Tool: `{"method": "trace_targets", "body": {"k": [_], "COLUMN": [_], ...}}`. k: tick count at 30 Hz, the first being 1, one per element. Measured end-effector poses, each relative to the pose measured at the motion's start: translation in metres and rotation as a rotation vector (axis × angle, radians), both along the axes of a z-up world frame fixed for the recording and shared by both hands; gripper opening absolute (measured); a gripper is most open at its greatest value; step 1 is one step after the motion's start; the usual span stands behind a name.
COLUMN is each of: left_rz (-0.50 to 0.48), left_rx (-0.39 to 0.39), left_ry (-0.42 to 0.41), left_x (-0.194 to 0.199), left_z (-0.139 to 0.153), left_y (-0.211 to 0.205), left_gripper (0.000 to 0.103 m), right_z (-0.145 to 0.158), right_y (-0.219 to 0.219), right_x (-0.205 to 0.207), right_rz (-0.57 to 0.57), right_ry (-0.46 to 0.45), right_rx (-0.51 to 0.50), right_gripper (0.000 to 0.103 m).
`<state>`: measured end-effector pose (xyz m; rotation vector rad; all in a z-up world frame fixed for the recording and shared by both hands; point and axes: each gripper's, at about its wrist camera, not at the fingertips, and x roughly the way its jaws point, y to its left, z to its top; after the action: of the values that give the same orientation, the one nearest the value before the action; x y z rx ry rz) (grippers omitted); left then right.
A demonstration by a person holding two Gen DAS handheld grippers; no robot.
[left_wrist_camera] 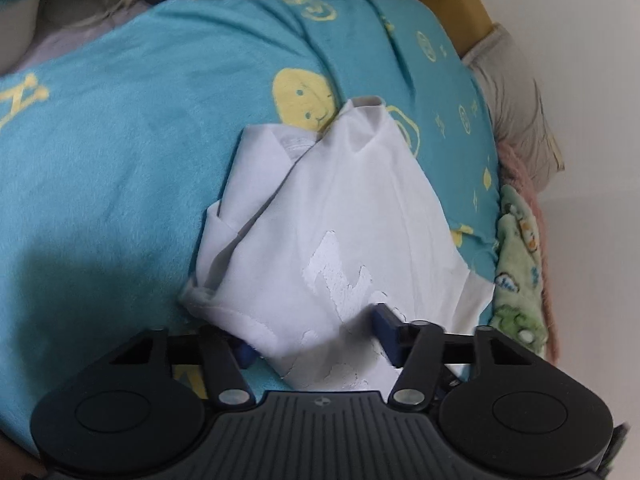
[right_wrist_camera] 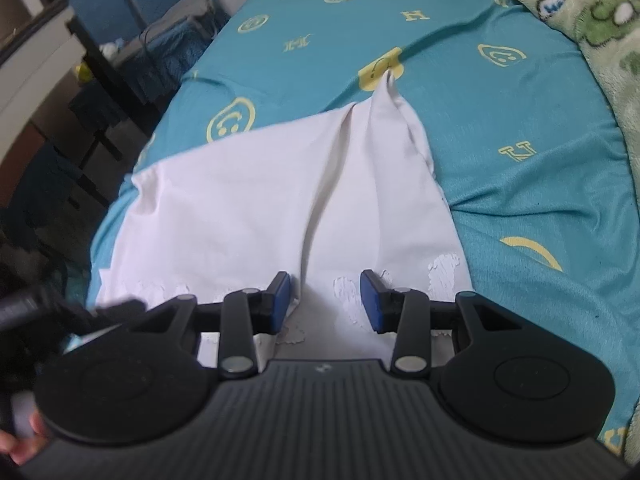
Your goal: Fold clothes
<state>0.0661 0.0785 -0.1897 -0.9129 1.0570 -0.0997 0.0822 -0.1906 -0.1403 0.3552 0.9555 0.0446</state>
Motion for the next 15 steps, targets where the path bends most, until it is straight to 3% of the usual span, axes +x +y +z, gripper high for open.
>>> {"method": "trace_targets", "body": {"k": [3, 5, 6, 8, 11, 15], "left_rz": [-0.003, -0.008, -0.014, -0.013, 0.008, 0.022], "left_rx": [0.000, -0.003, -0.002, -0.001, -0.014, -0.038], "left_ry": [-0.072, -0.114, -0.132, -0.147, -0.163, -0.181], "left_x": [-0.005, -0.007, -0.008, -0.008, -0.012, -0.017], "left_z": [0.013, 0.019, 0.021, 0.024, 0.028, 0.033], "left_y": [0.003, 0.004, 0.003, 0.002, 0.001, 0.006], "left_gripper": [0.024, 0.021, 0.020, 0.020, 0.019, 0.019], "right_z": [0.014, 0.022, 0.023, 0.019, 0.004, -0.022], "right_y": [-0.014, -0.022, -0.024, -0.025, -0.012, 0.003], "right_x": [-0.008, -0.016, -0.019, -0.023, -0.028, -0.032], "right_rz": [-0.051, -0.064, -0.065, -0.057, -0.018, -0.019], "right_ry": [-0.057, -0.097, -0.105, -0.094, 0.009, 0.121], "right_rx": [0.137, 0.281, 0.367, 0.541, 0.741, 0.881], "right_gripper": [0.048, 0.068, 0.087, 0.088, 0.089, 0.089]}}
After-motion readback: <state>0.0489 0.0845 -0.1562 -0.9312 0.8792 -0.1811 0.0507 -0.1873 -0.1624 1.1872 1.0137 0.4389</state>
